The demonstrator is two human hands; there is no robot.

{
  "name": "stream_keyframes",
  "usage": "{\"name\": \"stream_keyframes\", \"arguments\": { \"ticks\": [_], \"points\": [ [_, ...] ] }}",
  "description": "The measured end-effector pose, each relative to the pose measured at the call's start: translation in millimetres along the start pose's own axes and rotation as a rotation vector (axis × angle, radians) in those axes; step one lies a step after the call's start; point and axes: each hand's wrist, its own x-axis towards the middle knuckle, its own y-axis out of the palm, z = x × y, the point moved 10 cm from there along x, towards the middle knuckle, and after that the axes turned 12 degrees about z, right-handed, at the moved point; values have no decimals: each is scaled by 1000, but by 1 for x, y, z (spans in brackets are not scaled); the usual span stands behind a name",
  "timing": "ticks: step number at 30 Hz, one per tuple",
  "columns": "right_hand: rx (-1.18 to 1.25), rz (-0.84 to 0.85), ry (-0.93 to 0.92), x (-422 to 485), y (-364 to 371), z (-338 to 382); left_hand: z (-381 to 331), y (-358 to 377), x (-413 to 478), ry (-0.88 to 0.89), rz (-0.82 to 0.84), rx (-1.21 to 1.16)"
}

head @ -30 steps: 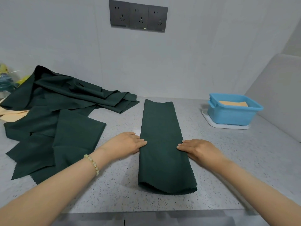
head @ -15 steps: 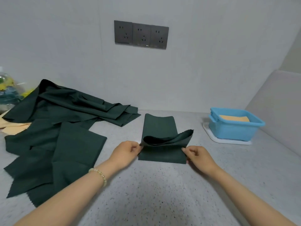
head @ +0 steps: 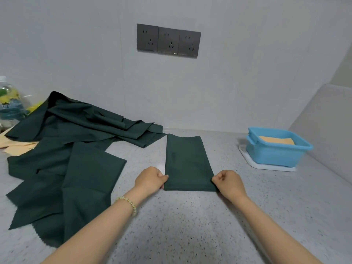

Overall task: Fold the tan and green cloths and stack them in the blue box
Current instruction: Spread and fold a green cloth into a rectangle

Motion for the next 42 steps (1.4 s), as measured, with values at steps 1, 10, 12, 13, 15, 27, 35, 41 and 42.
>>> {"name": "stream_keyframes", "arguments": {
  "ticks": [1,10,12,13,15,27,35,41,42],
  "points": [
    [-5,-4,-5,0,0,1,1,0,0,2,-7,-6],
    [-69,-25,-10,1,0,4,1,3,1,16,-8,-45],
    [-160,-26,-16,-2,1,9,0,1,0,26,-15,-57],
    [-218,-61,-45,-4,-1,14,-3,-5,-3,34,-63,-12],
    [-289,-174,-190,-11,-6,37,-17,-18,-11,83,-238,165],
    [-565,165,-283,31,81,62,-50,46,45,139,35,524],
    [-575,262,-175,43,67,22,-32,45,49,146,77,611],
    [-615,319,-214,17,67,19,-28,51,25,204,114,627],
    [-626,322,-227,8,68,18,-25,53,16,213,115,630]
  ]
}}
